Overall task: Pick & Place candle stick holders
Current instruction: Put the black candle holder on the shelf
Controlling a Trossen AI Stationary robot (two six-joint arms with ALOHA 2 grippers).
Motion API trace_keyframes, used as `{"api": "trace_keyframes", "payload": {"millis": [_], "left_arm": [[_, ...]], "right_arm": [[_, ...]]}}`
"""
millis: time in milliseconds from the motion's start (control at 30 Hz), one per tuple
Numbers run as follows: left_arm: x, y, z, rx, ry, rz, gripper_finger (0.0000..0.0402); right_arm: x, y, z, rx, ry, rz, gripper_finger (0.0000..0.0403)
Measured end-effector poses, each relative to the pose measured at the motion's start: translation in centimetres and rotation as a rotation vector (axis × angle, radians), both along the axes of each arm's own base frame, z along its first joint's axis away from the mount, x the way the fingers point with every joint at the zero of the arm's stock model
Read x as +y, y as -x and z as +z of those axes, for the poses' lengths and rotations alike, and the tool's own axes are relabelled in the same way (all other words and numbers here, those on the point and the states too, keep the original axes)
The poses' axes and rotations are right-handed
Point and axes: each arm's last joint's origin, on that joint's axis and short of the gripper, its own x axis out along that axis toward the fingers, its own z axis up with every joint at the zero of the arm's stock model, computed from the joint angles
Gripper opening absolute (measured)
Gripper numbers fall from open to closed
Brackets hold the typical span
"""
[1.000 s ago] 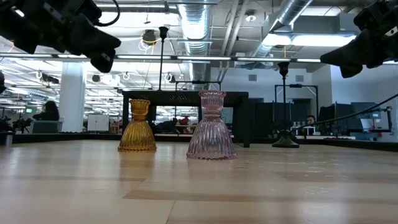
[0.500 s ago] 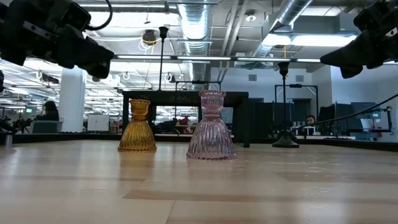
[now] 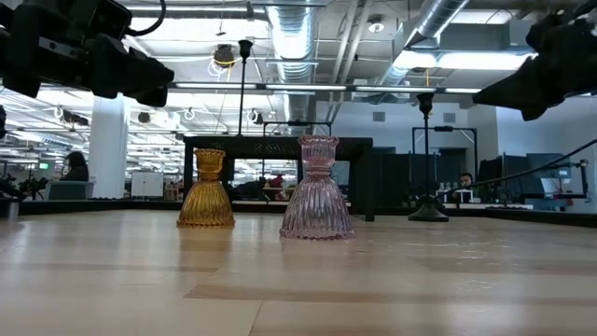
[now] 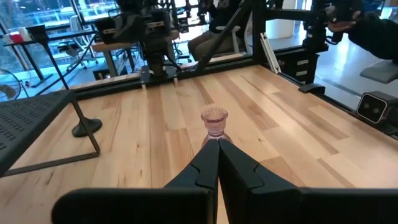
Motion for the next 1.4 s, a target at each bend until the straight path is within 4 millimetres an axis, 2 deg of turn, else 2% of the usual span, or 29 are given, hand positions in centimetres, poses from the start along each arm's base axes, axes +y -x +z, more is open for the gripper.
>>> {"api": "trace_keyframes", "payload": {"millis": [167, 433, 667, 933, 1067, 1400], "left_arm": [[0.0, 0.0, 0.0, -0.002, 0.0, 0.0, 0.0008], [0.0, 0.0, 0.0, -0.004, 0.001, 0.0, 0.0009], [0.0, 0.0, 0.0, -0.004, 0.001, 0.0, 0.0006], [0.0, 0.0, 0.1, -0.005, 0.001, 0.015, 0.0009], [0.2, 0.0, 0.1, -0.006, 0.004, 0.057, 0.0006], [0.2, 0.0, 0.1, -0.007, 0.004, 0.071, 0.0007]], "right_arm": [[-0.2, -0.2, -0.2, 0.016, 0.001, -0.125, 0.0], [0.2, -1.2, -0.7, 0.055, -0.061, -0.099, 0.0], [0.6, -2.7, -0.1, 0.008, -0.057, -0.074, 0.0], [-0.8, -3.9, -0.5, 0.056, -0.008, -0.273, 0.0007], [-1.7, -4.4, -0.8, 0.067, -0.011, -0.346, 0.0046], [-3.3, -5.6, -0.8, 0.026, -0.025, -0.459, 0.0204]]}}
